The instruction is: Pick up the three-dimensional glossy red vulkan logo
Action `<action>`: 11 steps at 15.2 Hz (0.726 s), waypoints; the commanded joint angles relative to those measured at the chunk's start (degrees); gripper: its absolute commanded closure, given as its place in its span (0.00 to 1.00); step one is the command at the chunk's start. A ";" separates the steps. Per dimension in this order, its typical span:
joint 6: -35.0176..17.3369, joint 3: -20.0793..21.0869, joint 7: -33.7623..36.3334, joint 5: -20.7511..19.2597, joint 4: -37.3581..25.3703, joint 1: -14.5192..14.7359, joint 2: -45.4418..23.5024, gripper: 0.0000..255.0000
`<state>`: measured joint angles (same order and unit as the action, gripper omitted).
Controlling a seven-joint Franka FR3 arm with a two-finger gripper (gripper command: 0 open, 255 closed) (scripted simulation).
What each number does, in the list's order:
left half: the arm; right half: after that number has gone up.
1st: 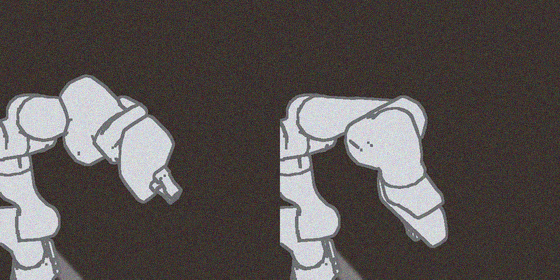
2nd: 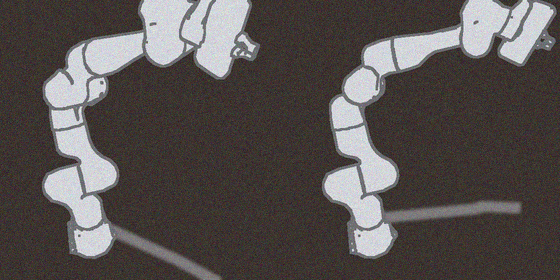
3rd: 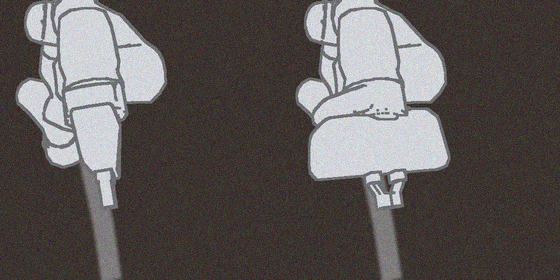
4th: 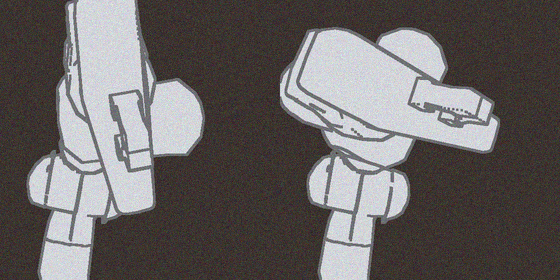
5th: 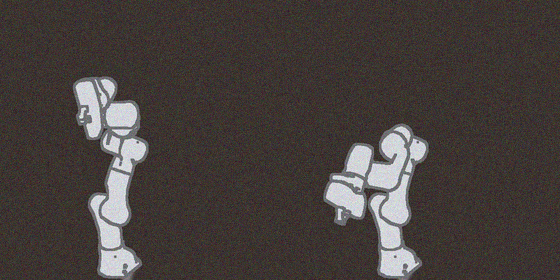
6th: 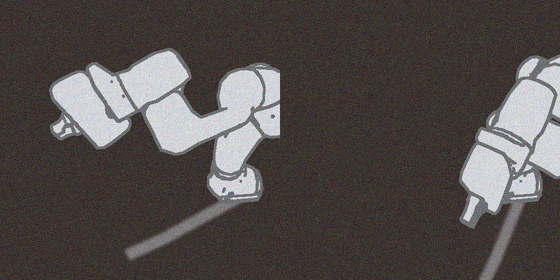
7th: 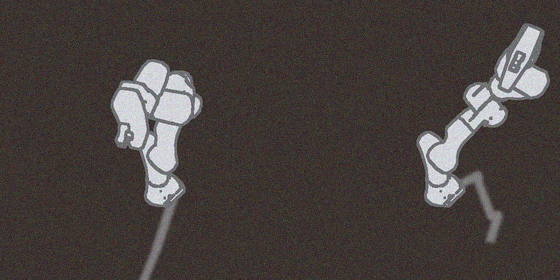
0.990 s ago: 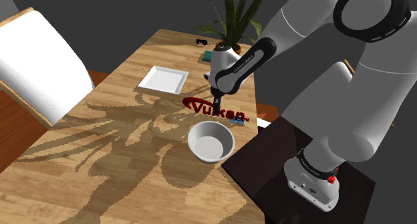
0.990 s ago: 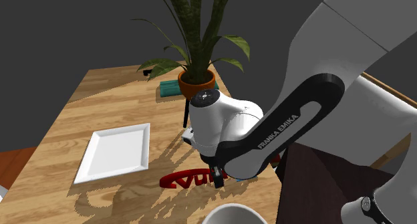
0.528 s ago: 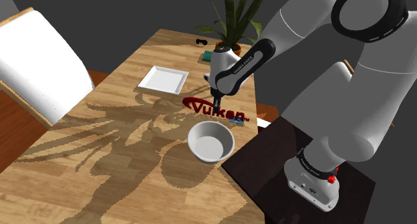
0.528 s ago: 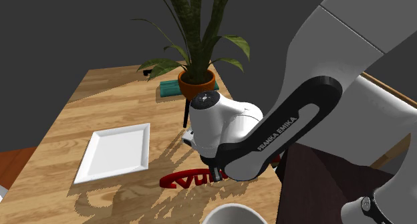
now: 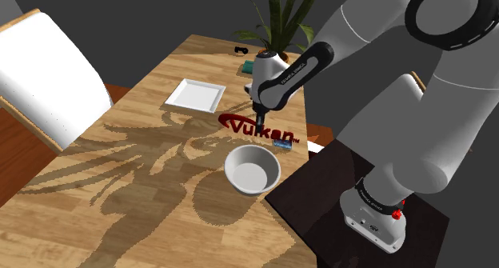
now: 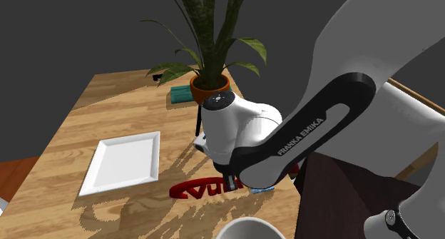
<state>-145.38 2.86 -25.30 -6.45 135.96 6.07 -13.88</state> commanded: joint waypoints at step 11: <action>8.79 0.51 -1.54 1.67 -0.83 -0.25 8.03 1.00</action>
<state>-137.31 3.28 -26.88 -4.91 135.16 5.74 -6.53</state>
